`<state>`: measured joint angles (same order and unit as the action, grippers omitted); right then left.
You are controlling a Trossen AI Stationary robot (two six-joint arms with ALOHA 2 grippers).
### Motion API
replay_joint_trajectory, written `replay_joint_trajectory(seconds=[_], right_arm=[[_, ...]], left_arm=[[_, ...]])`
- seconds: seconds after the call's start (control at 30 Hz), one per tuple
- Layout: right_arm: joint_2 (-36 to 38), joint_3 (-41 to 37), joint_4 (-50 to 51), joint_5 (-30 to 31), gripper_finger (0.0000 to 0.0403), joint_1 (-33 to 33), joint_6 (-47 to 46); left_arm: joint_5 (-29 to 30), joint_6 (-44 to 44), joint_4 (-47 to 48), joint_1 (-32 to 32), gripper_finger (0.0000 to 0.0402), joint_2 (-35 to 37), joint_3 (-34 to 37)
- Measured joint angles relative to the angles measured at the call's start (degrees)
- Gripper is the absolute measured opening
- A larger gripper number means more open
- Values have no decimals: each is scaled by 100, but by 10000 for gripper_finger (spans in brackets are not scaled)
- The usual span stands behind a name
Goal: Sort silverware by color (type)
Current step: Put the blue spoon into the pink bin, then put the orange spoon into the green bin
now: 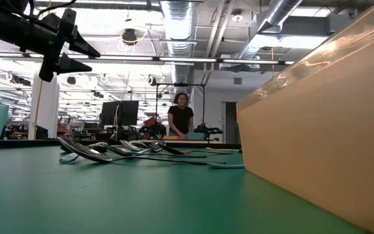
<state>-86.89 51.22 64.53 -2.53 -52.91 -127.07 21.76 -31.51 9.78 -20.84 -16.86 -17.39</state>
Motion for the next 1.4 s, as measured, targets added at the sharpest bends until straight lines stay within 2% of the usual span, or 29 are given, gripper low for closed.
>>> replay_joint_trajectory(seconds=[0.47,0.7,0.87,1.03,1.17,1.27,1.4], right_arm=[[7,2,93,84,56,-34,123],[594,4,52,342,75,129,475],[1231,4,57,1144,79,277,826],[1758,4,-25,2421,79,476,1366],[1975,4,-318,3379,79,785,2200],[2030,4,-509,3597,79,1131,2977],[2012,4,-565,3537,79,1621,3689]], left_arm=[[-4,-43,-10,2,238,0,0],[-204,-67,-26,1,238,0,0],[-617,0,-26,1,238,0,0],[-885,1,-26,2,238,0,0],[-1378,432,-134,0,238,-2,0],[-1692,866,-143,3,238,-4,0],[-1578,1144,112,2,238,-131,0]])
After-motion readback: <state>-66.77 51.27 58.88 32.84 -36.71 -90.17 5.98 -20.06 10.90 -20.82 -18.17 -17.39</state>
